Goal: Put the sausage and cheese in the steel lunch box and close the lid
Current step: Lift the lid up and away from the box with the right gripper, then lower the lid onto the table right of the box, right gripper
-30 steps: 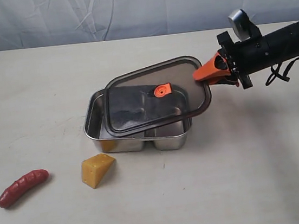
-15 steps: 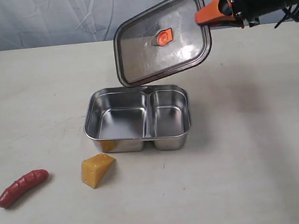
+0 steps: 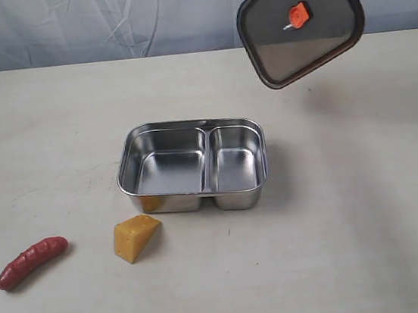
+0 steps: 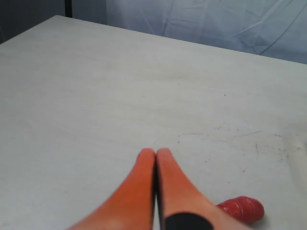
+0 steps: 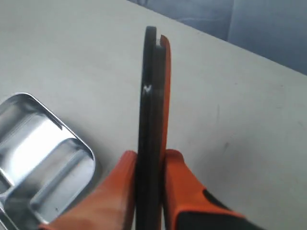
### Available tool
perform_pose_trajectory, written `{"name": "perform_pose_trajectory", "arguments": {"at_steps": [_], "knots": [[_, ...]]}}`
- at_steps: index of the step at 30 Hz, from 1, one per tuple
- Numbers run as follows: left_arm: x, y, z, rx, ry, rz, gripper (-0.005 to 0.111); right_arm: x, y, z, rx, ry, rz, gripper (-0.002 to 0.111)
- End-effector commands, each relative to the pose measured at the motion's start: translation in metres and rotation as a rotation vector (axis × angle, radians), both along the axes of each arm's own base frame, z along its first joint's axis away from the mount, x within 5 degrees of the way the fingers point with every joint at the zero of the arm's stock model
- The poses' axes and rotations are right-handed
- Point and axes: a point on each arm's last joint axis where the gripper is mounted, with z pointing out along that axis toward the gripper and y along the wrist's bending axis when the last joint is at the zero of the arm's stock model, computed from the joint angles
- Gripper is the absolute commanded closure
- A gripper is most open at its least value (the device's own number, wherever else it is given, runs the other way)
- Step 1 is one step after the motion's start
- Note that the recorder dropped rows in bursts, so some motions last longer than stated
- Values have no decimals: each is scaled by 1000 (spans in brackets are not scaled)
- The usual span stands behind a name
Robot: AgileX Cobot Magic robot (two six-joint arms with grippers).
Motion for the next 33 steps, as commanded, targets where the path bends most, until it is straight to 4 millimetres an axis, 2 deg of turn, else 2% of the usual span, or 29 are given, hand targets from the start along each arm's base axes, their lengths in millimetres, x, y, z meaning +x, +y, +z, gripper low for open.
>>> {"name": "perform_pose_trajectory", "arguments": {"at_steps": [1,4,8,15,21,26,30,33], "knots": [[0,0,0,7,-14,2,107,-12,-10,3,-156,25,59,109],[0,0,0,7,-14,2,107,-21,-14,-3,-229,108,117,109],[0,0,0,7,-14,2,107,-22,-14,-3,-238,111,117,109],[0,0,0,7,-14,2,107,-39,6,-12,-318,135,191,109],[0,0,0,7,-14,2,107,-46,10,-22,-533,154,184,109],[0,0,0,7,-14,2,107,-50,14,-18,-639,120,197,109],[0,0,0,7,-14,2,107,-50,13,-16,-817,71,211,109],[0,0,0,7,-14,2,107,-48,15,-15,-818,46,206,109]]}}
